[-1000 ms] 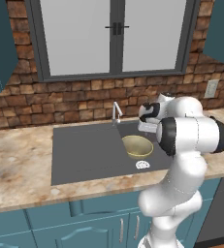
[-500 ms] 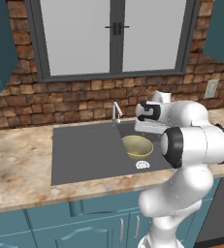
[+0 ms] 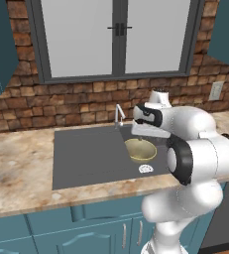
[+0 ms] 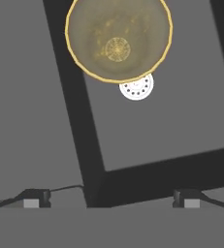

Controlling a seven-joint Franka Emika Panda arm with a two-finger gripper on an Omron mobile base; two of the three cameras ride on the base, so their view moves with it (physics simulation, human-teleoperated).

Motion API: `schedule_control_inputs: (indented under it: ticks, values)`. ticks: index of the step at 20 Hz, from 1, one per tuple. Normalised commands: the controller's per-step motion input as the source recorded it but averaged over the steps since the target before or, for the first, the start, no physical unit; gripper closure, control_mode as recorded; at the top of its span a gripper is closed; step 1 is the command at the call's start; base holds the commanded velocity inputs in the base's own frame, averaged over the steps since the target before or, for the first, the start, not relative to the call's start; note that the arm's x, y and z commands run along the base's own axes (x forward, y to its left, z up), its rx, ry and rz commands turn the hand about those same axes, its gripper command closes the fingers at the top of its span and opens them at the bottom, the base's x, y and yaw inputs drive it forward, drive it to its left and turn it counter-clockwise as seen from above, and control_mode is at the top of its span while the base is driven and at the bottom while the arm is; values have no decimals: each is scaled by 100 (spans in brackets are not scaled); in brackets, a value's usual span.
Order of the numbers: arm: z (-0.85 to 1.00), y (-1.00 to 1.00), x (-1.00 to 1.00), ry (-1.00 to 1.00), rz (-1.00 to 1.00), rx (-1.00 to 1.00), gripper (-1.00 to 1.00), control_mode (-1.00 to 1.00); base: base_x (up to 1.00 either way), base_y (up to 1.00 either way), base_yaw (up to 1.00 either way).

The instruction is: Remove the tangerine and squash from the sink. Then move the bowl and cup from the counter to the sink for washing.

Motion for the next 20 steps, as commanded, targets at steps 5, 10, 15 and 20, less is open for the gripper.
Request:
schedule_control_inputs:
  ticks: [5,10,15,20]
  values:
    - [11,36,-26,0,0,-2,-100,-100,0,0,0]
    - [11,36,-26,0,0,-1,-100,-100,0,0,0]
    - [12,40,-23,1,0,-1,-100,-100,0,0,0]
    - [12,42,-22,0,0,-3,-100,-100,0,0,0]
